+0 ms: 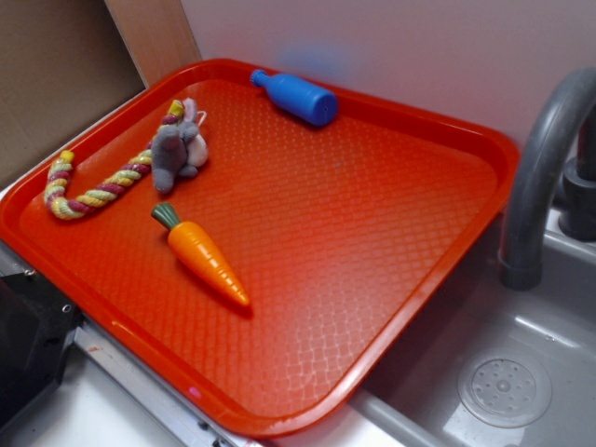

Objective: Grab the carrot.

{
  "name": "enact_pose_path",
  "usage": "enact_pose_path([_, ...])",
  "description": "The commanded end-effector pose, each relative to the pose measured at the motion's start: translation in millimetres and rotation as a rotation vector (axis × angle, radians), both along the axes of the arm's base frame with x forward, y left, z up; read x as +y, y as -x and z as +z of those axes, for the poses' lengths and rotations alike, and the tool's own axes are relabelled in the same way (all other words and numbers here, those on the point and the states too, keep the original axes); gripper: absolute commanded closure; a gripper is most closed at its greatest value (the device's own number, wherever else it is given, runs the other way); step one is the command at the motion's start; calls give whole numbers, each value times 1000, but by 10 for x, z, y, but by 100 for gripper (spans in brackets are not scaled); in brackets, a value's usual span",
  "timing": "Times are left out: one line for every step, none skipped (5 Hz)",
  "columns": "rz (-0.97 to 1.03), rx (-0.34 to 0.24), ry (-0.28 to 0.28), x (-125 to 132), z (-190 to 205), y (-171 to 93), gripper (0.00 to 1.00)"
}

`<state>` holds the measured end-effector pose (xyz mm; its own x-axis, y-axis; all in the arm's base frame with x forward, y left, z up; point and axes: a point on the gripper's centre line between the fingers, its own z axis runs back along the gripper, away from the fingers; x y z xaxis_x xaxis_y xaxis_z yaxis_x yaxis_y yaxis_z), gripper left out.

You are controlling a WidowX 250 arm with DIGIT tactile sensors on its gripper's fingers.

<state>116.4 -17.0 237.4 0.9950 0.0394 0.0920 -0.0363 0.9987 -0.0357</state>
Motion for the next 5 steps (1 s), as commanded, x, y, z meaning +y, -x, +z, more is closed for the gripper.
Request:
enact_pose_path([0,0,0,0,0,0,0])
enact_pose_path([248,-74,58,-48,-138,-40,0])
enact_pose_path([497,-49,30,-86,-336,-147,0])
enact_pose_path([746,-54,-11,-184,-598,-284,0])
enact_pose_path([996,-55,-27,-360,-931,-494,0])
